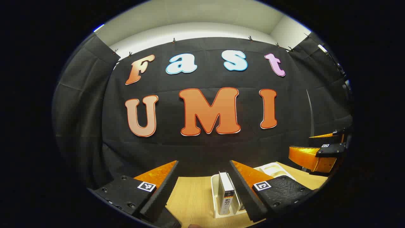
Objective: Open the schoolbag, grab two books from the bookshelf and put them into the schoolbag.
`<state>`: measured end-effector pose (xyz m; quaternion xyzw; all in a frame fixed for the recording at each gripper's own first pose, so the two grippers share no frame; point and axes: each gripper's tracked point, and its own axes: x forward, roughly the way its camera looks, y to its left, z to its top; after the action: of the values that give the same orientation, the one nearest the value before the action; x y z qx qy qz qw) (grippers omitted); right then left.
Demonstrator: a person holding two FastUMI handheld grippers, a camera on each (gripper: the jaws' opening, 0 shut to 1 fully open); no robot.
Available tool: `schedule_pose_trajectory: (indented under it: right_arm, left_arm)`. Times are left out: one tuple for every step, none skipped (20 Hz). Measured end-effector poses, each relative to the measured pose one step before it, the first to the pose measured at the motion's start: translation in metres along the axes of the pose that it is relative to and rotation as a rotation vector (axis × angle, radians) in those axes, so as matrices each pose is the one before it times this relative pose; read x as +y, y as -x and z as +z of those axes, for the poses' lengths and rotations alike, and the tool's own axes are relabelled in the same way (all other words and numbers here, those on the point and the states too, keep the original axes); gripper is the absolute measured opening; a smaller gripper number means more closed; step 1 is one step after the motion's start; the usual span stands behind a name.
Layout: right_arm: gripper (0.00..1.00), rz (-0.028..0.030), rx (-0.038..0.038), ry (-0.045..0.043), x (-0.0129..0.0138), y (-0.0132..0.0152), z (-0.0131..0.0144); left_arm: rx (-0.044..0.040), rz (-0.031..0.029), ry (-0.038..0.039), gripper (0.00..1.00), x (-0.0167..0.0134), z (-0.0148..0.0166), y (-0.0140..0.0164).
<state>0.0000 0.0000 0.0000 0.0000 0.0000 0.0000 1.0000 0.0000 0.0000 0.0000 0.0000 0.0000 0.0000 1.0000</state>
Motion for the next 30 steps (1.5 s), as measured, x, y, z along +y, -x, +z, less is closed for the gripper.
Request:
schedule_pose_trajectory:
  right_arm:
    - [0.97,-0.00006,-0.00003,0.00081,-0.00023,0.00028,-0.00088]
    - [0.97,-0.00017,0.00025,0.00211,-0.00044,0.00014,-0.00044]
    - [0.97,0.00051,-0.00102,0.00102,0.00114,0.00061,0.00009]
    - [0.97,0.00103,0.00023,0.00193,-0.00016,0.00046,-0.00096]
    - [0.97,0.00118,-0.00095,0.00139,0.00027,0.00038,-0.00031]
    - [0.97,-0.00061,0.00039,0.00224,-0.00012,0.00064,0.00058]
    - [0.97,0.0017,0.00011,-0.00043,0.00047,0.00118,-0.00043]
    - [0.97,0.00057,-0.00131,-0.00283,0.00011,0.00051,0.00004]
    - [0.97,0.00142,-0.00119,-0.0049,-0.00074,-0.00007,0.00044]
    - [0.97,-0.00035,-0.0001,-0.00355,-0.00017,0.00031,0.00048]
    - [0.97,-0.00149,0.0001,-0.00077,-0.00093,0.00053,-0.00086]
    - [0.97,-0.00182,0.00018,0.00145,-0.00039,0.00046,-0.00057]
    - [0.97,-0.00074,0.0007,0.0005,-0.00148,-0.00024,-0.00045]
    - [0.97,0.00031,0.00187,-0.00008,-0.00007,0.00045,-0.00052]
    - [0.97,0.00127,0.00187,-0.00063,0.00014,0.00019,-0.00187]
    - [0.97,0.00187,0.00117,-0.0006,0.0004,0.0002,-0.00059]
    - [0.97,0.0014,-0.00018,0.00092,-0.00027,0.00016,-0.00008]
    - [0.97,0.0003,-0.00122,0.00305,-0.00002,-0.00009,0.00043]
    - [0.97,0.00178,0.00038,0.00504,0.00017,-0.00021,-0.00088]
    - [0.97,0.00237,0.00119,0.00531,0.0002,-0.00016,-0.00096]
    - [0.97,0.00381,0.00148,0.0044,0.00088,-0.00029,-0.00075]
    - [0.97,0.00221,0.00297,0.00386,-0.00007,-0.00022,-0.00146]
    - [0.97,0.00241,0.00172,0.00339,0.00016,0.00035,-0.00078]
    - [0.97,0.00099,0.00202,0.0022,-0.00057,0.00019,-0.001]
    - [0.97,0.00307,0.00056,0.00272,-0.00017,-0.00013,-0.00065]
    - [0.97,-0.00141,-0.00039,0.00393,-0.00163,-0.00079,-0.00078]
    - [0.97,-0.00212,0.00057,0.00417,-0.00194,-0.00056,-0.0009]
    - [0.97,-0.00149,0.00056,0.00377,-0.00161,-0.0006,-0.00042]
    - [0.97,0.00095,-0.00034,0.00223,-0.00175,0.00079,-0.00075]
    - [0.97,-0.00147,-0.00015,0.0046,-0.00195,-0.00075,-0.00095]
  left_arm:
    - [-0.00114,-0.00037,0.00067,0.96,0.00055,-0.00033,0.00053]
    - [-0.00003,-0.00215,0.00004,0.96,-0.00056,0.00165,0.0004]
    - [-0.00107,-0.00143,-0.0003,0.96,-0.00043,-0.00122,0.00034]
    - [0.00061,-0.00259,-0.00145,0.96,-0.00105,0.00001,0.00123]
    - [-0.00313,-0.00116,-0.00224,0.96,-0.00066,0.00101,0.0004]
    - [-0.0007,-0.00214,-0.00262,0.96,0.00026,-0.0002,0.00146]
    - [-0.00384,-0.00135,-0.0024,0.96,-0.0007,0.00185,0.00044]
    - [-0.00126,-0.00067,-0.00305,0.96,-0.00153,0.00078,0.0012]
    - [-0.00114,-0.00166,-0.0005,1.0,-0.00013,0.00114,0.00096]
    - [0.00009,0.00113,-0.00015,1.0,-0.00012,-0.00099,0.00107]
    - [0.00034,-0.00005,0.0005,1.0,0.00006,0.00071,0.00059]
    - [0.00183,0.00226,-0.00079,0.96,0.00117,-0.00146,-0.00085]
    - [0.00162,0.0013,-0.00108,0.96,-0.00005,0.00068,-0.00019]
    - [0.00126,0.00139,-0.00076,0.96,0.00034,-0.00134,-0.00056]
    - [0.00109,0.00109,-0.00058,0.96,-0.00001,0.00033,0.00058]
    - [-0.00095,0.00009,-0.0003,0.96,-0.0006,-0.00123,0.00081]
    - [-0.00045,0.00188,-0.00223,1.0,-0.00016,0.00126,0.00036]
    - [-0.00214,0.00013,-0.00124,1.0,0.00005,-0.0004,-0.00042]
    - [0.00054,0.00376,-0.00234,1.0,0.00093,0.00064,0.00024]
    - [-0.00002,-0.00042,-0.0017,1.0,0.00005,-0.00021,0.00055]
    - [0.00067,0.00336,-0.00458,0.96,-0.00037,-0.00225,0.00066]
    - [0.00215,0.00276,-0.00751,1.0,0.00164,-0.0009,-0.00011]
    - [0.00194,0.0015,-0.01196,1.0,0.00027,-0.0022,0.0]
    - [0.00044,0.00588,-0.01087,1.0,0.00158,-0.00052,0.00101]
    - [0.00272,-0.00004,-0.01353,0.96,-0.00043,-0.0034,0.00093]
    - [0.00201,0.00491,-0.0166,0.96,0.00105,-0.00233,0.00106]
    - [0.0068,0.00316,-0.01895,0.96,0.00212,-0.0049,0.00074]
    - [0.00847,0.00423,-0.01882,0.96,0.0012,-0.00645,0.00048]
    - [0.01022,0.00529,-0.01831,0.96,0.00262,-0.00515,0.00163]
    - [0.01113,0.00453,-0.01729,0.96,0.00141,-0.00719,0.00144]
